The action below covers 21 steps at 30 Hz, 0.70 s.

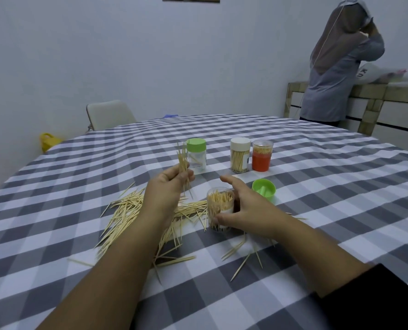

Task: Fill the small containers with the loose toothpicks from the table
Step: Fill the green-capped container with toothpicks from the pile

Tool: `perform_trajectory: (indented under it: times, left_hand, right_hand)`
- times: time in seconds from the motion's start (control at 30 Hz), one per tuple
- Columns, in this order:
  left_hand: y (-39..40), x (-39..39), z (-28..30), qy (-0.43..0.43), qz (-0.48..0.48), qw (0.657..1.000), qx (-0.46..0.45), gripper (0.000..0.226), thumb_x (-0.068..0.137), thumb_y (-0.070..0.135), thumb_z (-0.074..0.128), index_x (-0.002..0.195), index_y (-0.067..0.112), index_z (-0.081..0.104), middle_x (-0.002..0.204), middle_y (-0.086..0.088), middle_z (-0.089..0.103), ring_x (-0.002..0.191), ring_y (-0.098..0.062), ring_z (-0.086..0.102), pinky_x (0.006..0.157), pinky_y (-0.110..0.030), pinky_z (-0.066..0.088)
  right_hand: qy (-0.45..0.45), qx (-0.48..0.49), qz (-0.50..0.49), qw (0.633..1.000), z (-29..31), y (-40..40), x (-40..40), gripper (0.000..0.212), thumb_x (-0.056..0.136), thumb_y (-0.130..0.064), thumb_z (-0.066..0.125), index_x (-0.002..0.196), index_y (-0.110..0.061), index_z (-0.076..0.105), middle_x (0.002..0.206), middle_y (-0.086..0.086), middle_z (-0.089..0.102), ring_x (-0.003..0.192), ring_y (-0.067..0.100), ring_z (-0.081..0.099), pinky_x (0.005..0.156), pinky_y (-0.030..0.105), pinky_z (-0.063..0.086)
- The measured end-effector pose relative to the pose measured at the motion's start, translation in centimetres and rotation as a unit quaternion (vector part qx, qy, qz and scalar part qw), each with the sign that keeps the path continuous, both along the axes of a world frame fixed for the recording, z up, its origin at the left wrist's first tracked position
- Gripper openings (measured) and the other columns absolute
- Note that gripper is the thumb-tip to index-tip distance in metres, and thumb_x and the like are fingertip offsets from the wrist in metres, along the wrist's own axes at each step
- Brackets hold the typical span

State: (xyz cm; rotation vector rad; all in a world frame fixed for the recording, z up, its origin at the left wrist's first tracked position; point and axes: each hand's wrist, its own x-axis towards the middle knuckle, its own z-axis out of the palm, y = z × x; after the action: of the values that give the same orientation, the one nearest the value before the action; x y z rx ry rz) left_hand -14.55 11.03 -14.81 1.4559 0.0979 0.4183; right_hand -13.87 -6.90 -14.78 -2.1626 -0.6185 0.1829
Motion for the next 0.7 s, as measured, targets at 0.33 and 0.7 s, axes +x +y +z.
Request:
perform_trajectory:
  times: [0.33,0.7]
  left_hand:
    - [-0.9,0.2,0.8,-0.028,-0.035,0.983,-0.181,0.017,0.099,0.002,0.040,0.096,0.007,0.056,0.086,-0.004,0.061,0.094,-0.021,0.064,0.094,-0.031,0.049]
    - [-1.7,-0.3,2.0,-0.077,-0.052,0.944,-0.318,0.020,0.101,0.002,0.035,0.091,0.006,0.052,0.083,-0.007,0.056,0.091,-0.025,0.064,0.098,-0.035,0.048]
  right_hand:
    - [-0.012,-0.009,-0.004,1.000,0.0,0.2,-0.2,0.086,0.079,-0.026,0.072,0.146,-0.035,0.019,0.107,-0.012,0.055,0.095,0.006,0.060,0.088,0.023,0.051]
    - [-0.032,-0.025,-0.004,0.999,-0.1,0.5,-0.6,0.080,0.082,-0.030,0.069,0.145,-0.036,0.020,0.101,-0.014,0.055,0.093,0.007,0.060,0.087,0.027,0.052]
